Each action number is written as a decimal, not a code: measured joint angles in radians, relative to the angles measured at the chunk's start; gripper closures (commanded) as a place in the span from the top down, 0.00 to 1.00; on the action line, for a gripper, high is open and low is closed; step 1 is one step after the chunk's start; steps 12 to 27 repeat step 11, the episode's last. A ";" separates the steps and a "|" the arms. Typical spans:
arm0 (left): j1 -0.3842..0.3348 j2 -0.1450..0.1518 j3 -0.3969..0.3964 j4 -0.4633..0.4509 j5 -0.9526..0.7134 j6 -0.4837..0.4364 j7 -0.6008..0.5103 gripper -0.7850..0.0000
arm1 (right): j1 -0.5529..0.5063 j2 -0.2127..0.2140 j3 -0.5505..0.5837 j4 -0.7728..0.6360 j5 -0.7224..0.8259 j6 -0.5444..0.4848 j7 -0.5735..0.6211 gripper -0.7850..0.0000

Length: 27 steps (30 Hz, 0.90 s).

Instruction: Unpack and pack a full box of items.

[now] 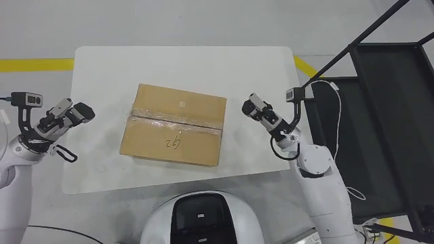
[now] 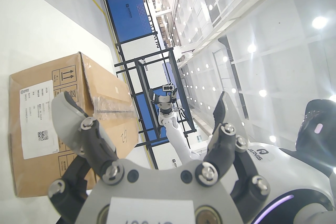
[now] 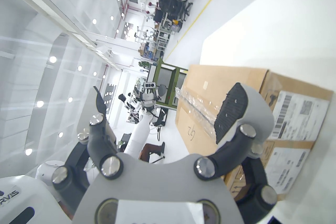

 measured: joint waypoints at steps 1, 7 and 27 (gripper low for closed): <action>-0.002 0.000 0.003 -0.003 0.004 0.002 0.003 1.00 | 0.002 0.001 0.007 0.012 0.016 -0.030 -0.003 1.00; -0.011 -0.002 0.022 -0.026 0.027 0.014 0.026 1.00 | 0.025 0.005 0.023 0.070 0.078 -0.105 -0.011 1.00; -0.013 -0.003 0.030 -0.036 0.032 0.022 0.043 1.00 | 0.024 0.005 0.023 0.069 0.076 -0.104 -0.011 1.00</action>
